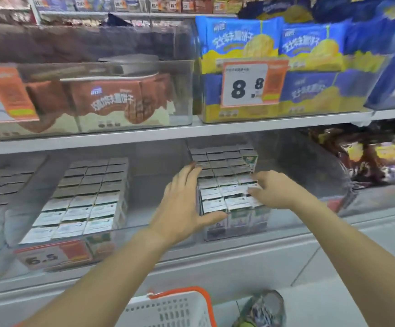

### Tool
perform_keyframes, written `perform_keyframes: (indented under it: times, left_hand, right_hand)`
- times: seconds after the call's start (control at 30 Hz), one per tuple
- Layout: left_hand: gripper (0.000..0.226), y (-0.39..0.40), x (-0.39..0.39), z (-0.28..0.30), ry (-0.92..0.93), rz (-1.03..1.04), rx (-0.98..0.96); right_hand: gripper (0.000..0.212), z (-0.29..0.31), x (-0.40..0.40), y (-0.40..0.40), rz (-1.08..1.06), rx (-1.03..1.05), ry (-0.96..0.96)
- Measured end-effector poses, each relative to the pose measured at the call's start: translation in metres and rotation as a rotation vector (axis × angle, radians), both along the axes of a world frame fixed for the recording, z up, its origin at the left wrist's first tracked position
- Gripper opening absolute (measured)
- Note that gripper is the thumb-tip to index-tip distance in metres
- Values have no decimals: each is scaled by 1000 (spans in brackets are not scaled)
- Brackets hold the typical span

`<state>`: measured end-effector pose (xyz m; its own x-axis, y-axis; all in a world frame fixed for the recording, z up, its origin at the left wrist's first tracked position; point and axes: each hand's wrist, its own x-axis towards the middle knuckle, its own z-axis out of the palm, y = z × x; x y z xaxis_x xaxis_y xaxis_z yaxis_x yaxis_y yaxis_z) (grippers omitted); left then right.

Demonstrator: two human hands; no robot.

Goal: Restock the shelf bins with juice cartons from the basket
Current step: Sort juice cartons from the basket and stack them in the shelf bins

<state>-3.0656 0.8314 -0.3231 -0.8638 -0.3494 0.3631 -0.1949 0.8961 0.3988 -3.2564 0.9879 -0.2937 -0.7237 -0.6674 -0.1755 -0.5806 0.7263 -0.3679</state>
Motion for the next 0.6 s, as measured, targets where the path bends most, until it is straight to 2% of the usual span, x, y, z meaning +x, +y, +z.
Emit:
perform_keyframes:
  times: [0.13,0.23,0.33,0.5,0.6]
  left_hand:
    - [109,-1,-3,-3,46,4,-51]
    - [108,1,-3,-4,43,12,-59]
    - [107,1,-3,-5,42,12,-70]
    - [108,2,-3,-4,20,25,-79]
    - [108,3,-3,-4,10,36,-89]
  right_hand:
    - [72,8,-18,16,-58,-170,-248]
    - [58,12,-21,7,-84,-155,-319]
    - [48,12,-24,-9,-37,-118,-252]
    - [61,-5,-37,-23,54,-80,-92]
    - [62,-12,-45,-21,77,-106,-100]
